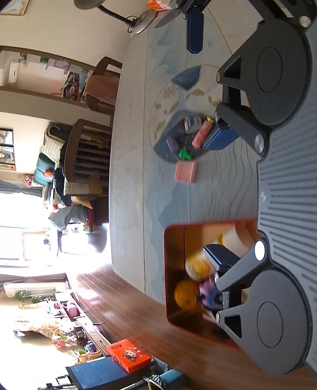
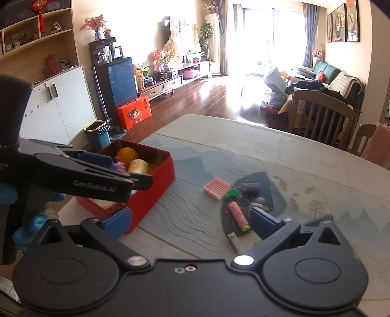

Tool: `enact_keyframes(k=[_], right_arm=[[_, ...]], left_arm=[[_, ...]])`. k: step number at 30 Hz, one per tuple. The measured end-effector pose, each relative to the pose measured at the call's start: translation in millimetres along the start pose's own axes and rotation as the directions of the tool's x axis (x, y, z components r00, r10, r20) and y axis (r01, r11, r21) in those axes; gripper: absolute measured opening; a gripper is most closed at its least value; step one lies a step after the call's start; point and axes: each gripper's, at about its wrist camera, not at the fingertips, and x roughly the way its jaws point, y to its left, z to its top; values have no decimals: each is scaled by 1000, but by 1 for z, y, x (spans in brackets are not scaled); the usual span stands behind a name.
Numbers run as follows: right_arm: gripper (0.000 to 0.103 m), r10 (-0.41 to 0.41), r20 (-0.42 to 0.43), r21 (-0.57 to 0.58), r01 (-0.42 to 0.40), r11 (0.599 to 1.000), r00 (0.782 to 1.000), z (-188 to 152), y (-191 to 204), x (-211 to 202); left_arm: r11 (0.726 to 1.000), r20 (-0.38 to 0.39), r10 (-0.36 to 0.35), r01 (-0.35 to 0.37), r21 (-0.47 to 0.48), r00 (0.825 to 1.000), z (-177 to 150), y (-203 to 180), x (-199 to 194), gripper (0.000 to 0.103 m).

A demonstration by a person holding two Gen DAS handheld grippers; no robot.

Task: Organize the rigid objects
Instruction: 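Move both open tools back over the remaining items on the table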

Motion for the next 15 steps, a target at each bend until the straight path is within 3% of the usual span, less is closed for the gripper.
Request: enact_keyframes(k=[7,15], right_arm=[[103,-16,-30,15,17,1000,999,-18,-33,4],[99,-25,-78,33,27,999,997,-32,-61,23]], left_arm=[[1000,-30,-19,20,15,999,6,-34,33,84],[999,-98,31,-29,25,995,18,-48,87,84]])
